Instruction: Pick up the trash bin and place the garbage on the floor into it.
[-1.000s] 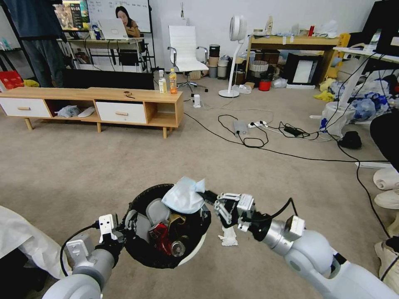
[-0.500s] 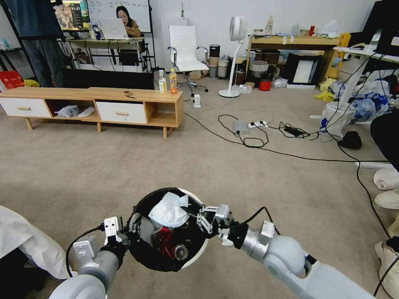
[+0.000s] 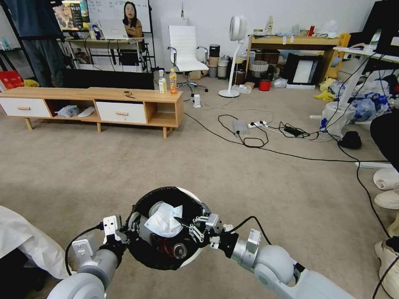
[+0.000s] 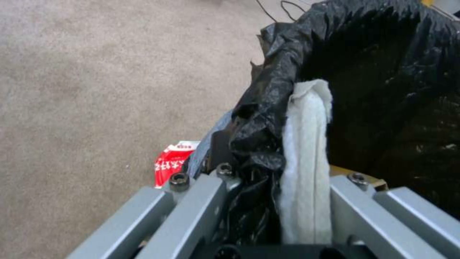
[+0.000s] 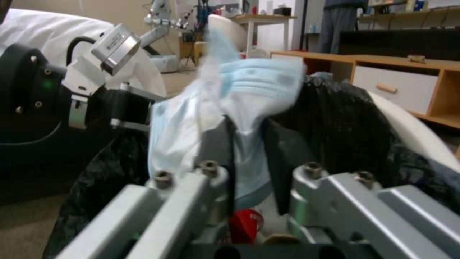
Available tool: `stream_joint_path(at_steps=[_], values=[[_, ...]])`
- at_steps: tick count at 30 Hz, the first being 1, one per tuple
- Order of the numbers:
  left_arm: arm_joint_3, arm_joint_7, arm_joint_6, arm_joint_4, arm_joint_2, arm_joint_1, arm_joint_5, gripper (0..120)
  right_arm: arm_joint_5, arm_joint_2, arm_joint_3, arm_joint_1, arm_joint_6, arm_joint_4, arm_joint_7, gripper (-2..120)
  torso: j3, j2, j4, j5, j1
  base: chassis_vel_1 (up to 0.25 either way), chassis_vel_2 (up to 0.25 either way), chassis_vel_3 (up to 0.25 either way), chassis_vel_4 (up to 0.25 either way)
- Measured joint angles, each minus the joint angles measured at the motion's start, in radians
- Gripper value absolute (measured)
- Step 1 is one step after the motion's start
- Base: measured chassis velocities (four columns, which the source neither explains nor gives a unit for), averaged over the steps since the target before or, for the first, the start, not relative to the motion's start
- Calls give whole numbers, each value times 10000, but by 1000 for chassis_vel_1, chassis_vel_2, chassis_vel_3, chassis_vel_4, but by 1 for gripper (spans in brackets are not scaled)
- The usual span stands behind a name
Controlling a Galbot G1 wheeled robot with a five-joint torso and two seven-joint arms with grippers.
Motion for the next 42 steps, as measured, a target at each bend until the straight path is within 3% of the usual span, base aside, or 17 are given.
stream_joint_path(at_steps=[10, 21, 38, 40, 41, 42], values=[[1, 4, -20, 1, -36, 27, 0, 6, 347, -158, 583, -158, -1788, 492, 24, 61, 0, 0, 0, 0, 0, 0, 0, 0, 0], [-23, 7, -27, -37, -49, 65, 20, 6, 373, -247, 844, -294, -2162, 741, 121, 98, 0, 0, -1, 0, 0, 0, 0, 0, 0], [11, 13, -33, -48, -69, 69, 40, 6, 752, -309, 1390, -80, -2108, 1127, 419, 100, 0, 0, 0, 0, 0, 0, 0, 0, 0], [11, 18, -35, -51, -69, 72, 45, 6, 962, -337, 1381, -77, -2253, 1196, 482, 100, 0, 0, 0, 1, 0, 0, 0, 0, 0], [11, 27, -42, -51, -69, 81, 53, 6, 1289, -362, 1371, -75, -2633, 1357, 657, 100, 0, 0, -1, 1, 1, 0, 0, 0, 0], [13, 46, -53, -51, -82, 100, 73, 6, 2045, -371, 1303, 13, -3564, 1692, 1139, 100, 0, 1, -3, 0, 0, 0, 0, 0, 0]])
